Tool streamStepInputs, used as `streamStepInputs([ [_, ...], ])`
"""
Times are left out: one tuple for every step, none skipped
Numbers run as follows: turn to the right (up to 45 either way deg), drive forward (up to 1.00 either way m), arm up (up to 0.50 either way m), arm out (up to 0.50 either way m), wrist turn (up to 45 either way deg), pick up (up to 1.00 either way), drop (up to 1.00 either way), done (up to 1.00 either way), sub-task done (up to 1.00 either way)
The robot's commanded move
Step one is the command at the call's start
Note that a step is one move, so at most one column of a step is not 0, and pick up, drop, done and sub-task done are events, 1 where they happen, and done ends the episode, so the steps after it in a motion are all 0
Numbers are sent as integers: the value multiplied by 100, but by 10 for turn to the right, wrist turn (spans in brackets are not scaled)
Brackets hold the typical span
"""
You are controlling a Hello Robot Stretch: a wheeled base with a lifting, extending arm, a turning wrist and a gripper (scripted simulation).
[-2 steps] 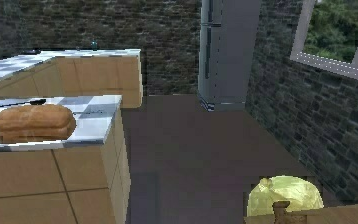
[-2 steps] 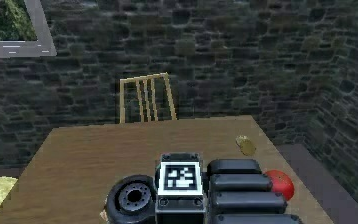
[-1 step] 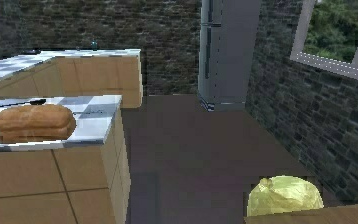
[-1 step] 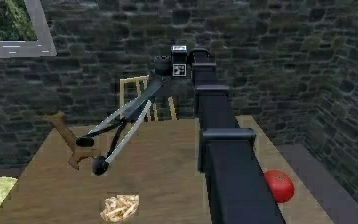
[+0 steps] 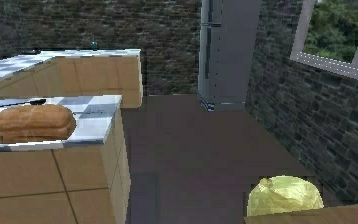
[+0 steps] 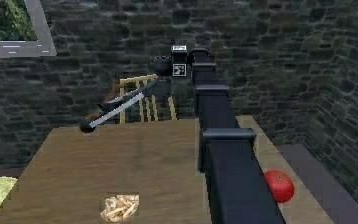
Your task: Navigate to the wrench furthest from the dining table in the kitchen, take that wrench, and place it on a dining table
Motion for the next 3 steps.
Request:
streamStepInputs([
  [0, 0, 0, 0, 450, 0, 0, 0, 0],
  [0, 0, 0, 0, 360, 0, 0, 0, 0],
  [0, 0, -4, 0, 0, 0, 0, 0, 0],
])
